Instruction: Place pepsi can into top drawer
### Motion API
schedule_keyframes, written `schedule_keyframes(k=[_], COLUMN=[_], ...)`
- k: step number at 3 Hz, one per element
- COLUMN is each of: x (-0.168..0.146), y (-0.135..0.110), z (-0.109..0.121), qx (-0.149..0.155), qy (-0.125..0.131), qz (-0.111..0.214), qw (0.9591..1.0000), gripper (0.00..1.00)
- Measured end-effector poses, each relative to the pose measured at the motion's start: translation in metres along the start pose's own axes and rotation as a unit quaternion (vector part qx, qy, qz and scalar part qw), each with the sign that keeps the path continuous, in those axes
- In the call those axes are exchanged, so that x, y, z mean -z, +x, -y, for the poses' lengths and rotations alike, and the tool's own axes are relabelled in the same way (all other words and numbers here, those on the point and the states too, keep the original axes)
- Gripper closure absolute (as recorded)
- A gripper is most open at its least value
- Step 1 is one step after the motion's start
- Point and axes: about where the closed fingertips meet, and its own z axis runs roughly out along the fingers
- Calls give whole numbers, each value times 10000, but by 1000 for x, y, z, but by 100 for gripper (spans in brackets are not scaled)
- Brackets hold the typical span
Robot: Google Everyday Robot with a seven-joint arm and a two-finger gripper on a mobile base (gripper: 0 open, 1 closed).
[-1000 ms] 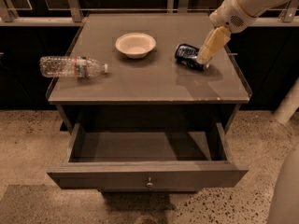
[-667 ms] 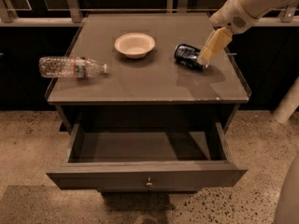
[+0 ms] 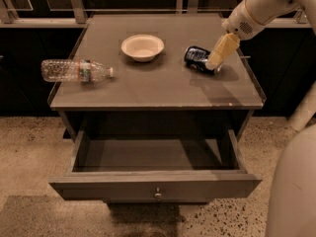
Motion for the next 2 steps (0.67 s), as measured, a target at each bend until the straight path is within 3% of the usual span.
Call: schedule_keyframes(k=[2], x=[-45], y=[-2], z=[10], qx=[-176], qy=[-248], qz=[-11], qw=[9995], gripper=[0])
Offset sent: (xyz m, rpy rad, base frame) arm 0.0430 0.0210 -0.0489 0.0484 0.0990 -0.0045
